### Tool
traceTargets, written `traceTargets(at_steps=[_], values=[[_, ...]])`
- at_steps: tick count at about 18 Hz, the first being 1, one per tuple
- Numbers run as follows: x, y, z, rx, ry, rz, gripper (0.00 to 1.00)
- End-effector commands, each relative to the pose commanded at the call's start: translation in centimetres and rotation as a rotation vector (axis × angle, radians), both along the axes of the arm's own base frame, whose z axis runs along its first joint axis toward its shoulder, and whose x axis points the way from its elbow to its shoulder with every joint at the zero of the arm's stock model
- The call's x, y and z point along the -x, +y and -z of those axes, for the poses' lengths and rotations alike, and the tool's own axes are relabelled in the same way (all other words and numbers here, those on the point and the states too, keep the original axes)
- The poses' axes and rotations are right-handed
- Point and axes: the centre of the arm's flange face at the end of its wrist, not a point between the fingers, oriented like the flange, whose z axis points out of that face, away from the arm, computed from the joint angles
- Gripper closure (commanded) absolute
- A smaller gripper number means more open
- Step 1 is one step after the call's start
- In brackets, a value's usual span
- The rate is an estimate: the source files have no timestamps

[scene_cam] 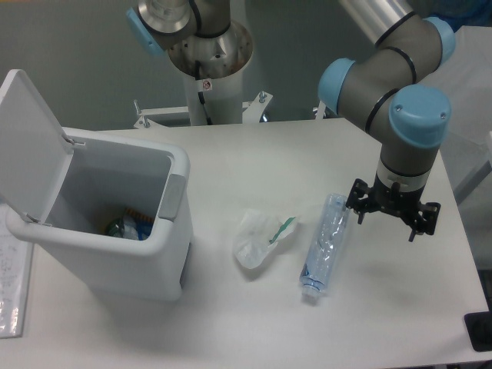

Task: Place the trash in the trash can
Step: 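Move the open gripper over the crumpled white plastic bag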

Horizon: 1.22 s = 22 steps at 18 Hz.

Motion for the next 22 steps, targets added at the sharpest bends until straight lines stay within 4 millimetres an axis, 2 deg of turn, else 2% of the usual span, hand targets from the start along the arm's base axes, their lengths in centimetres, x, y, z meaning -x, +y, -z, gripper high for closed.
traceTargets(at_steps=[2,6,12,18,20,22], values=[[-0.2,0.2,0.1,0.001,-0.001,0.003,0.00],[-1.5,1.7,0.6,-0.004,-0.006,0.024,0.00],[-4.3,1.7,3.8,-0.026,-0.001,-0.018,0.00],[-9.5,3.2,4.6,-0.013,-0.032,0.012,0.00],[-11.9,3.8,6.0,0.005,-0.059,0.045,0.00],[-13.3,4.0,6.8,0.021,-0.072,0.064,0.00]])
